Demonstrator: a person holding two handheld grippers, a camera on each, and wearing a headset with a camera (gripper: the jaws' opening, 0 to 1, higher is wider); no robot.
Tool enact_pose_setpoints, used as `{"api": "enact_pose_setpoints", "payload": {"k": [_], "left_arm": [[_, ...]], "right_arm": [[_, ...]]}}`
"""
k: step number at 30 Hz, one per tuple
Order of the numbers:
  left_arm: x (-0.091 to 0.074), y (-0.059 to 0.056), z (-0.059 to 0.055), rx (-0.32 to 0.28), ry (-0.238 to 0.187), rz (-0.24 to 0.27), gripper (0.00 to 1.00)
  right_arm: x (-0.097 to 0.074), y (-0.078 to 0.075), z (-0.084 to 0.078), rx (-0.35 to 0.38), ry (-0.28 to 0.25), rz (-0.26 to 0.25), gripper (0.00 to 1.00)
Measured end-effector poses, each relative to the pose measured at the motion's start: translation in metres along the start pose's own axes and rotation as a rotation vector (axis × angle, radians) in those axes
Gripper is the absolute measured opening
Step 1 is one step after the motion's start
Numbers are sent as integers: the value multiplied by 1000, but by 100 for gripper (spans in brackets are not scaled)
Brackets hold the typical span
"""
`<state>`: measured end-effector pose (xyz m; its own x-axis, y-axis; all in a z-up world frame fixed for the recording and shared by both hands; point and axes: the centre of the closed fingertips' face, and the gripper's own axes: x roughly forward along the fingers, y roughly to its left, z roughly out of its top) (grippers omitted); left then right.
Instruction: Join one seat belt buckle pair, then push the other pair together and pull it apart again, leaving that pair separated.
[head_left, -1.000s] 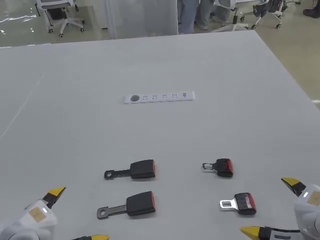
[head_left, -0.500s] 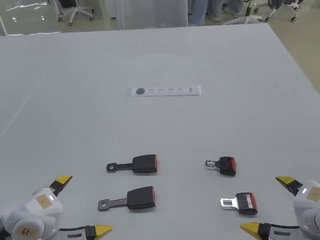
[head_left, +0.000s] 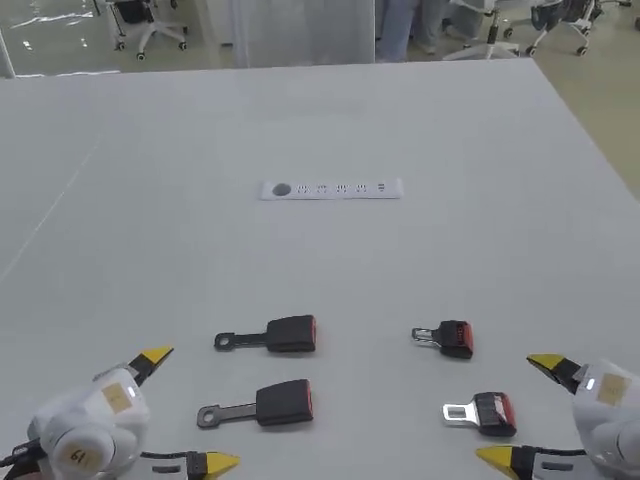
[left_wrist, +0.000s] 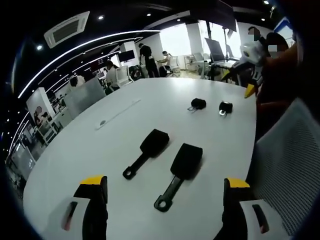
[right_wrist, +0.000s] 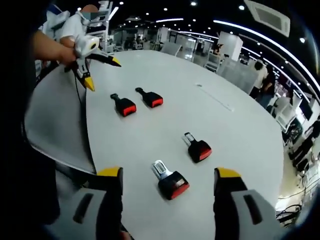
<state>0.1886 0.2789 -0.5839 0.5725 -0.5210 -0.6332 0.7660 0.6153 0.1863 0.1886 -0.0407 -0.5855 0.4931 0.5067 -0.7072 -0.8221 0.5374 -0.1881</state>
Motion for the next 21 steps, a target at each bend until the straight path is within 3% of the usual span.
{"api": "enact_pose_setpoints", "payload": {"k": [2, 7, 9, 12, 16, 21], "left_arm": [[0, -5, 3, 9, -4, -22, 97], [1, -12, 1, 48, 20, -43, 93], [3, -9, -3, 97, 49, -36, 91], [7, -9, -3, 81, 57, -58, 88], [12, -7, -3, 106, 69, -70, 84], [25, -12, -3, 155, 90, -98, 89]], "right_arm": [[-2, -3, 0, -37, 3, -4, 70], [-2, -9, -4, -51, 22, 8, 65], [0, -8, -7, -60, 35, 22, 63], [2, -6, -13, -76, 64, 46, 60], [7, -4, -22, -90, 98, 71, 59], [12, 0, -31, -105, 123, 99, 56]]}}
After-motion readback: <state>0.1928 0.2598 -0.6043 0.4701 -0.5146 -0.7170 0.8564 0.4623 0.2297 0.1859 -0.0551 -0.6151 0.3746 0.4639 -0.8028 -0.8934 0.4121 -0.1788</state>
